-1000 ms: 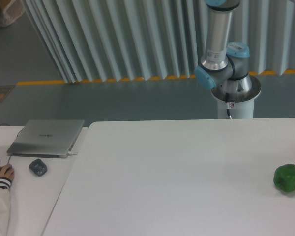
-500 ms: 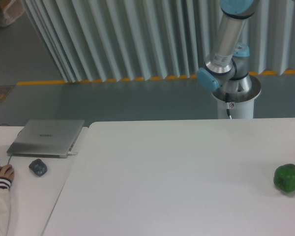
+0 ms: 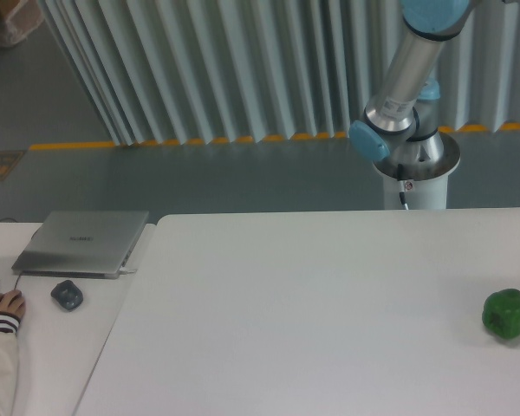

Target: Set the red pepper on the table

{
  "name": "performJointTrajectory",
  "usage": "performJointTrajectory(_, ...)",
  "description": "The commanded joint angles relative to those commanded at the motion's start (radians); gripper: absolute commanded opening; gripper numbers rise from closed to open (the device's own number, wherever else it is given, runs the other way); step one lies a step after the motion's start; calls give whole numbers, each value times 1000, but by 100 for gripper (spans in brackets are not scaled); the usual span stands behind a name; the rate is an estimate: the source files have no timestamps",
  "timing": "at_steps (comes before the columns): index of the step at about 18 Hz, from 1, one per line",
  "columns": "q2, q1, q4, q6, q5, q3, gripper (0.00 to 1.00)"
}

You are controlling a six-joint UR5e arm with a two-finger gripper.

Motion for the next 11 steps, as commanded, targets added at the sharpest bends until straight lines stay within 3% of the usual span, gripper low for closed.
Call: performJointTrajectory(11,-48,-15,29,-5,-20,26,100)
